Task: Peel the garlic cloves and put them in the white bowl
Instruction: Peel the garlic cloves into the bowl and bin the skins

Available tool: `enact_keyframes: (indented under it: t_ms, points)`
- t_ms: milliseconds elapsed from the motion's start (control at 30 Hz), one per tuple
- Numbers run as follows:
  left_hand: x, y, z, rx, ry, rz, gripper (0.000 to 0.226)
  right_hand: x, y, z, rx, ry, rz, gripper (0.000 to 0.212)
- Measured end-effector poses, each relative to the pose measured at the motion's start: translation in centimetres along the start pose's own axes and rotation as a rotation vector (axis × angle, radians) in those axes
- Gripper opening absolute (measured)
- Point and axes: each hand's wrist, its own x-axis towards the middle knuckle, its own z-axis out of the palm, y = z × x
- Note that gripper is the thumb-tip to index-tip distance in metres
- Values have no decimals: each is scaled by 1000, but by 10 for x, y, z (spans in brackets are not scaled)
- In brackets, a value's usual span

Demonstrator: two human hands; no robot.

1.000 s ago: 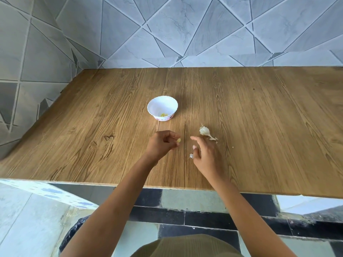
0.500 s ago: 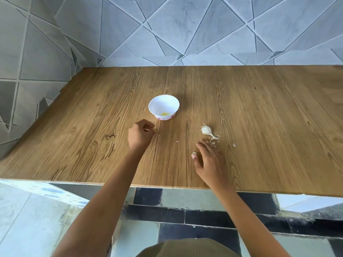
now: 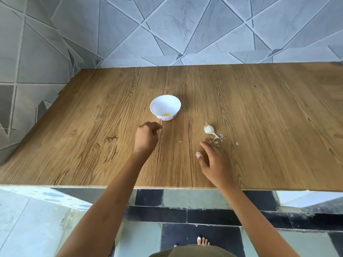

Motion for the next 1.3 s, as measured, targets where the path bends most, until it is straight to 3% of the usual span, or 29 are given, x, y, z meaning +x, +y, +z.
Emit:
enact_keyframes:
  t_ms: [133, 300, 533, 733, 933, 1300]
  points:
    - [-8, 16, 15, 243, -249, 38, 51, -9, 5, -10, 2, 3, 36, 44]
    - [-33, 41, 32, 386, -306, 125, 48, -25, 17, -22, 5, 29, 109, 41]
    - [-45, 75, 53, 216, -361, 264, 38, -30, 28, -40, -7, 45, 162, 40]
    - [-17, 101, 63, 66, -275, 270, 36, -27, 44, -55, -69, 61, 231, 43]
    - [9, 111, 78, 135, -355, 346, 38, -19, 53, -62, -99, 23, 257, 45]
    - [34, 106, 93, 45, -282, 207, 26, -15, 62, -59, -125, -31, 293, 51]
